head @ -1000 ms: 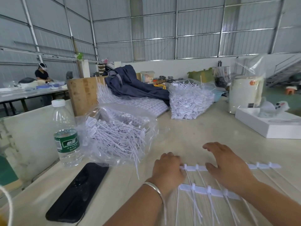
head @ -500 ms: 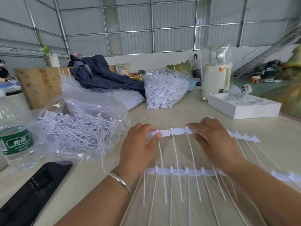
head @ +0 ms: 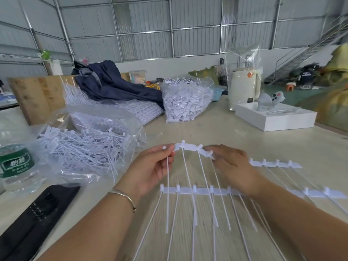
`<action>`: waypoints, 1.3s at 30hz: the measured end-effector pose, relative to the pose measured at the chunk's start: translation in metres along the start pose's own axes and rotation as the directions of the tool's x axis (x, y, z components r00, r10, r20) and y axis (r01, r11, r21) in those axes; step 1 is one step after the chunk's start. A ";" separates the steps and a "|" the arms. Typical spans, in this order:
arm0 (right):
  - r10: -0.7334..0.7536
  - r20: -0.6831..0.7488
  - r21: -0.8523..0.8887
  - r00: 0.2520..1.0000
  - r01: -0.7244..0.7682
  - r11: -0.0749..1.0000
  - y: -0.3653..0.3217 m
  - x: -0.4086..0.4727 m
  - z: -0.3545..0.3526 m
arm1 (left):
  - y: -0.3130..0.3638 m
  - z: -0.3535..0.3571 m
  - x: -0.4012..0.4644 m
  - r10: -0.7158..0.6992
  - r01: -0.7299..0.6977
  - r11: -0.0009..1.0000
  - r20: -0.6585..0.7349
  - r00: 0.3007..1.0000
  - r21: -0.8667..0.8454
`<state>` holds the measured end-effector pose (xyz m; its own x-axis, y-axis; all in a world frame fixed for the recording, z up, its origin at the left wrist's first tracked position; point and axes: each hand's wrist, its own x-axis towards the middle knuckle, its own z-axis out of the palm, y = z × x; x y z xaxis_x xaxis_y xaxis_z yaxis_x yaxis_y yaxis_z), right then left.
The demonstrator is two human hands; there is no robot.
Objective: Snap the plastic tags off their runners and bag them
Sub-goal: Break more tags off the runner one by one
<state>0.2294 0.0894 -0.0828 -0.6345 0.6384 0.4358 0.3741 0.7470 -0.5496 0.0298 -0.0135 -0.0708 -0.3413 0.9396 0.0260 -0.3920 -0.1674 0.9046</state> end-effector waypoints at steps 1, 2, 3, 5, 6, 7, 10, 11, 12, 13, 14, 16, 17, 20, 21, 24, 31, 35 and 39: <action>-0.002 -0.052 0.123 0.999 0.008 0.992 -0.004 -0.003 0.000 | -0.001 0.001 0.000 -0.013 0.013 1.000 0.004 1.000 0.003; -0.012 -0.093 0.147 0.996 0.026 0.989 -0.008 -0.004 0.000 | -0.003 0.003 0.000 -0.032 0.031 0.999 0.008 0.999 0.005; -0.023 -0.117 0.089 0.993 0.033 0.995 -0.011 -0.006 0.001 | -0.003 0.005 -0.001 -0.054 0.054 0.999 0.014 0.998 0.006; -0.075 -0.150 -0.113 0.986 0.059 0.992 -0.016 -0.006 0.003 | -0.003 0.008 -0.004 -0.107 0.108 0.994 0.036 0.994 -0.001; -0.083 -0.164 -0.149 0.983 0.059 0.987 -0.016 -0.004 0.004 | -0.002 0.009 -0.005 -0.138 0.140 0.990 0.054 0.989 -0.027; -0.068 -0.160 -0.109 0.985 0.051 0.993 -0.016 -0.002 0.005 | 0.000 0.010 -0.006 -0.165 0.170 0.983 0.075 0.983 -0.070; 0.074 -0.024 0.299 0.997 -0.063 0.952 -0.015 -0.003 0.005 | 0.002 0.012 -0.009 -0.189 0.205 0.969 0.118 0.975 -0.141; 0.093 0.004 0.374 0.996 -0.088 0.923 -0.013 -0.003 0.004 | 0.002 0.012 -0.010 -0.188 0.203 0.971 0.120 0.975 -0.129; 0.105 0.009 0.401 0.994 -0.100 0.911 -0.011 -0.004 0.004 | 0.002 0.013 -0.010 -0.184 0.198 0.974 0.123 0.975 -0.111; 0.110 0.010 0.422 0.994 -0.104 0.901 -0.010 -0.004 0.004 | 0.001 0.013 -0.010 -0.180 0.193 0.977 0.129 0.975 -0.096; 0.109 0.007 0.443 0.994 -0.101 0.891 -0.011 -0.003 0.003 | 0.001 0.014 -0.011 -0.175 0.188 0.979 0.137 0.975 -0.084; 0.093 -0.004 0.503 0.996 -0.078 0.861 -0.013 -0.002 0.003 | -0.001 0.016 -0.011 -0.168 0.181 0.981 0.154 0.974 -0.076; 0.080 -0.011 0.532 0.997 -0.062 0.845 -0.015 -0.002 0.002 | -0.002 0.017 -0.012 -0.166 0.180 0.981 0.160 0.973 -0.074; 0.083 -0.014 0.580 0.996 -0.059 0.813 -0.016 -0.002 0.001 | -0.004 0.020 -0.012 -0.163 0.176 0.983 0.184 0.969 -0.056; 0.091 -0.006 0.590 0.996 -0.070 0.805 -0.015 -0.002 0.000 | -0.005 0.020 -0.012 -0.160 0.172 0.984 0.192 0.968 -0.051; 0.097 0.028 0.615 0.995 -0.093 0.783 -0.016 -0.002 -0.001 | -0.005 0.019 -0.011 -0.153 0.163 0.986 0.213 0.965 -0.031; 0.053 0.168 0.614 0.984 -0.146 0.775 -0.021 -0.006 0.001 | -0.011 0.018 -0.011 -0.197 0.189 0.980 0.436 0.878 0.062; 0.004 0.194 0.630 0.981 -0.128 0.765 -0.023 -0.008 0.004 | -0.015 0.024 -0.012 -0.241 0.209 0.970 0.542 0.805 0.122; 0.002 0.214 0.590 0.977 -0.131 0.797 -0.027 -0.010 0.002 | -0.014 0.022 -0.012 -0.263 0.223 0.965 0.540 0.800 0.140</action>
<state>0.2240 0.0625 -0.0737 -0.7637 0.5853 0.2723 -0.0181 0.4023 -0.9153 0.0577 -0.0156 -0.0747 0.2915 0.9565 0.0124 -0.3344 0.0898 0.9381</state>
